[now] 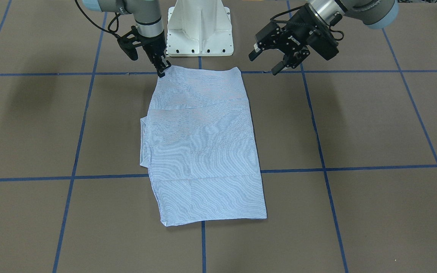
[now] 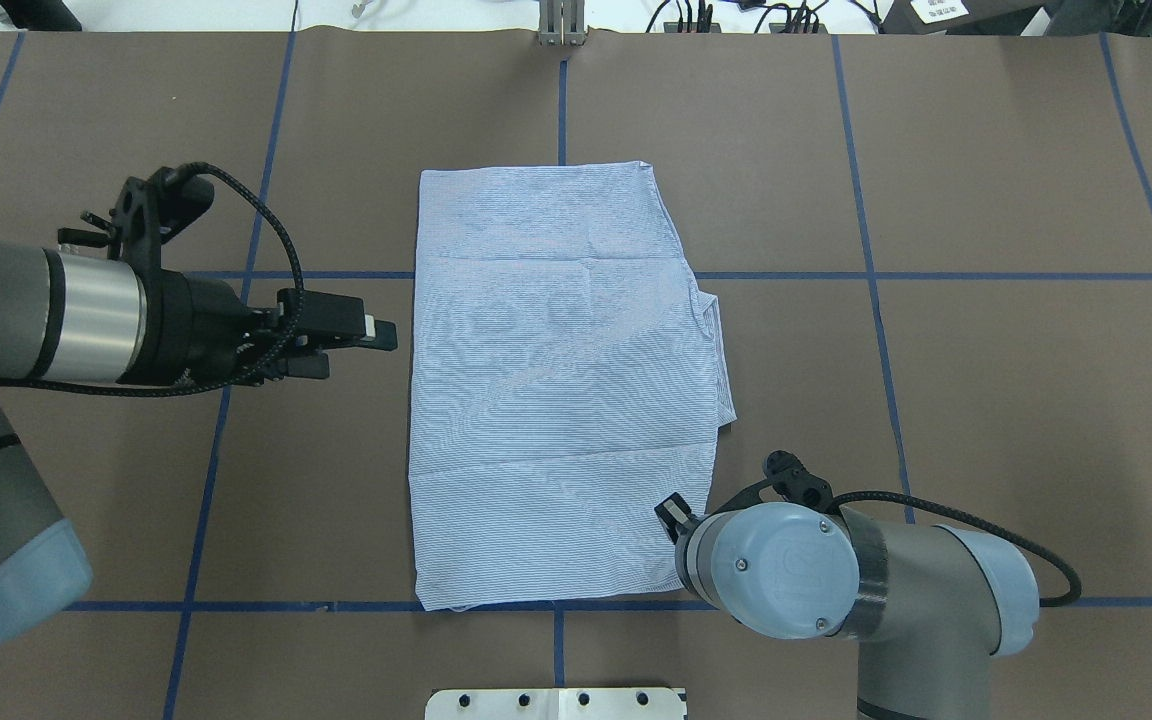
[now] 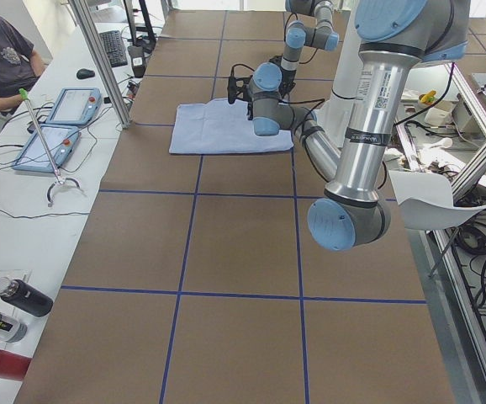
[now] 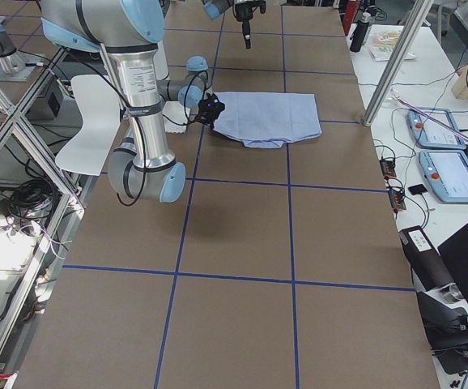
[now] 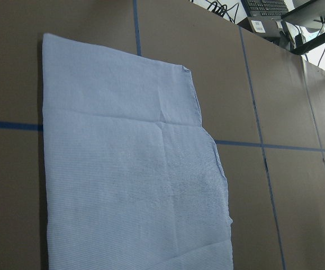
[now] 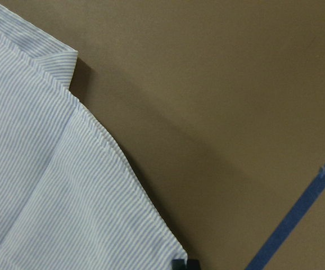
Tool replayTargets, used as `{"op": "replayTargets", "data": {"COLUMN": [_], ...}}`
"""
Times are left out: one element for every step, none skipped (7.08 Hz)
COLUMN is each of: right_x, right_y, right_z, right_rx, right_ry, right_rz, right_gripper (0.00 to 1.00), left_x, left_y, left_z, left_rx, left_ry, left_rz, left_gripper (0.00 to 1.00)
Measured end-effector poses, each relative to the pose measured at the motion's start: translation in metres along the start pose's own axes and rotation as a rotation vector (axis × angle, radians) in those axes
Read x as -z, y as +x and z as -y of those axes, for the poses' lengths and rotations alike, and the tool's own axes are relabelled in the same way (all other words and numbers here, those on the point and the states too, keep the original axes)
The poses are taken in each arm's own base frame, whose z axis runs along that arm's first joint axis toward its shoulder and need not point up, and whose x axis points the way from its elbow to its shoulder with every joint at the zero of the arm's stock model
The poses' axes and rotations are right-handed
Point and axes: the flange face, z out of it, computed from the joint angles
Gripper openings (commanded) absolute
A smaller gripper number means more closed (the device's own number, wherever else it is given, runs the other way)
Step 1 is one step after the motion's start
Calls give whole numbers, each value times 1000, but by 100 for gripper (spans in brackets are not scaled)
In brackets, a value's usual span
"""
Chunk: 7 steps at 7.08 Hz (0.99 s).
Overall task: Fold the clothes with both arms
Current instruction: 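Lower the left gripper to the other near corner while the right holds position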
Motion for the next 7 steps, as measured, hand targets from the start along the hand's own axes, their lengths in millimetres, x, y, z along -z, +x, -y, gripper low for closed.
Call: {"op": "replayTargets", "data": {"right_x": [3,3,2,1,-1,-2,-3], "right_y": [4,7,11,13,15,16,16], "right_z": [-4,-8,-13,-15,-16,-16,-16], "right_rx": [7,15,22,26,29,31,31], "right_ry": [-7,-13,-17,-18,-17,-15,-14], "right_rz": [-3,-9,-14,-18,-22,-25,-26], "right_gripper": [0,0,0,0,0,0,0], "left_x": [-25,-50,-66,-79,-91,-99,-105], "left_y": [-4,-14,-31,-46,-58,-67,-73], "left_z": [-31,-65,-90,-108,-120,-128,-135], "left_rx": [113,200,256,282,291,294,293], "left_ry": [-4,12,29,42,48,47,40], "left_rz": [12,35,69,102,130,150,167], "left_gripper": [99,95,94,92,90,88,86]}}
